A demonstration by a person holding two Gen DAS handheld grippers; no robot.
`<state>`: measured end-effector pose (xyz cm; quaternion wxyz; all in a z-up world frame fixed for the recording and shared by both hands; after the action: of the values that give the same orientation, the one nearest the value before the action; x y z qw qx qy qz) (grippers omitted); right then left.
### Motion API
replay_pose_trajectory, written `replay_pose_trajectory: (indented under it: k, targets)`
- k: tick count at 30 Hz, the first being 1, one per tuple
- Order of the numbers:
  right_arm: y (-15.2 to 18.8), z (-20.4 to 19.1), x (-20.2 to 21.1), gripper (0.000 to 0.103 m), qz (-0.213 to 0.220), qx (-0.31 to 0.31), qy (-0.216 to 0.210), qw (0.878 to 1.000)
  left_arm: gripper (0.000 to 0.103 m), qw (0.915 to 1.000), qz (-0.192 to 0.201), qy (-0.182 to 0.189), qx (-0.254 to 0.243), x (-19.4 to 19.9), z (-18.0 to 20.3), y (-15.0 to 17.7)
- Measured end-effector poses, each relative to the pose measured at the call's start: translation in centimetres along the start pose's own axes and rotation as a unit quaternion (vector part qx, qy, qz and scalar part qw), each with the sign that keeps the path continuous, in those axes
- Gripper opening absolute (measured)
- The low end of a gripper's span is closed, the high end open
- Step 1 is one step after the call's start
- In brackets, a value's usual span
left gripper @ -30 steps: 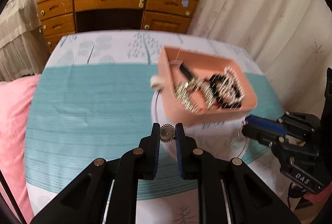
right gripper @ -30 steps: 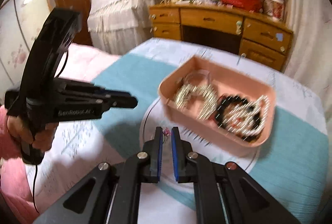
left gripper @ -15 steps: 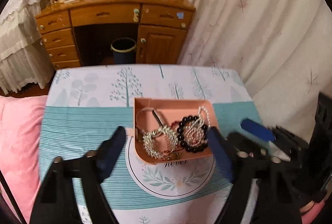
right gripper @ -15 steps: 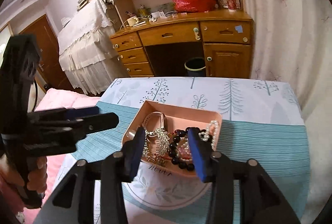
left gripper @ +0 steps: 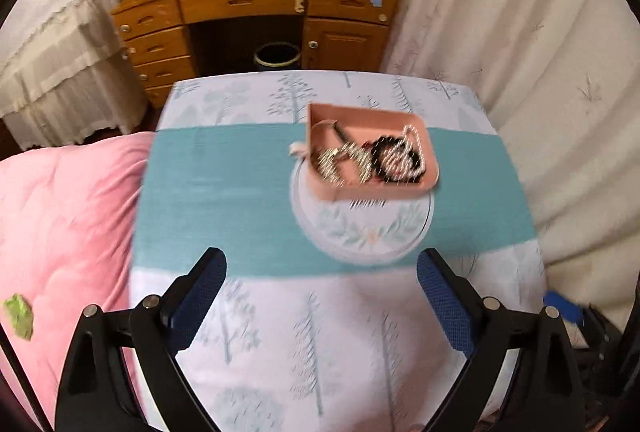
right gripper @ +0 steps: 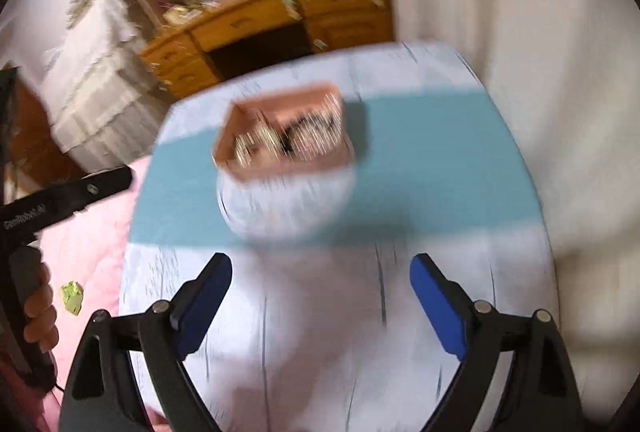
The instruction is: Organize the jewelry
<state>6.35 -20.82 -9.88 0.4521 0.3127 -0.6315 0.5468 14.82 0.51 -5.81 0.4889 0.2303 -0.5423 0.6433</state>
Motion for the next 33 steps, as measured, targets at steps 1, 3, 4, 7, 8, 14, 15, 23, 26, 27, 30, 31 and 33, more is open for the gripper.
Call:
replay_pose_trajectory:
  k: [1,3,4,7,8,14,15,23,26,27,30,31,33]
  targets:
    - [2.1,0.0,0.5,0.093,-0.02,-0.018,-0.014,1.0,0.095,1.0,0.002,-0.003,-0.009,1.0,0.0,0.9]
    - [4.8,-0.1,1.4,0.093,-0.052,-0.036,-0.052,0.997,0.095,0.9994,-0.001,-0.013,-0.033,3.6,-0.1,2.4]
    - [5.7,-0.2,1.9,0.093,-0.062,-0.038,-0.062,0.995,0.095,0.9991,0.003,-0.017,-0.039,4.9,-0.4,2.9]
    - [7.5,-0.7,3.8,0.093,-0.057,-0.019,-0.057,0.997,0.095,0.9973,0.046,-0.041,-0.041,9.2,-1.1,4.2]
    - [7.7,-0.9,4.4,0.093,-0.05,-0.012,-0.051,0.997,0.095,0.9972,0.055,-0.039,-0.033,10.4,-1.3,4.5]
    - [6.2,0.1,8.2,0.093,-0.026,-0.008,-0.051,0.998,0.095,0.9982,0.052,-0.018,-0.023,12.2,1.6,4.7]
    - [6.0,0.4,9.0,0.093,-0.019,-0.009,-0.051,0.998,0.095,0.9982,0.046,-0.017,-0.033,11.9,2.7,4.8]
    - [6.2,2.7,12.0,0.095,0.011,-0.016,-0.02,1.0,0.096,0.9959,-0.02,-0.053,-0.07,7.9,8.5,8.4]
    - [6.4,3.5,12.6,0.095,0.022,-0.011,-0.009,1.0,0.096,0.9971,-0.02,-0.046,-0.058,7.8,9.3,9.3]
    - [6.4,3.7,12.7,0.095,0.025,-0.008,-0.005,1.0,0.096,0.9976,-0.015,-0.043,-0.052,7.9,9.6,9.4]
    - [6.6,3.9,12.6,0.097,0.023,0.008,0.001,1.0,0.101,0.9984,-0.003,-0.037,-0.042,8.1,10.4,9.8]
    - [6.7,4.0,12.6,0.098,0.024,0.014,0.002,1.0,0.102,0.9986,0.0,-0.034,-0.04,8.1,10.6,9.8]
    - [6.7,4.1,12.7,0.1,0.027,0.02,0.005,0.999,0.102,0.9988,0.003,-0.031,-0.039,8.2,11.0,10.1]
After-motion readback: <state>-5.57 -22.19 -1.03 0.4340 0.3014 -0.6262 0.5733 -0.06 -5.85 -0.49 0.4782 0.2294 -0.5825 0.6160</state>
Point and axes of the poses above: each gripper's, at about its wrist camera, not at the fingertips, and x roughly against the way its jaws point, z to its right, y to its underside, the point moved 2 cm from there along -x, roughly the way its jaws point, and after that the axes turned 14 degrees about y, right-handed, at the moved point
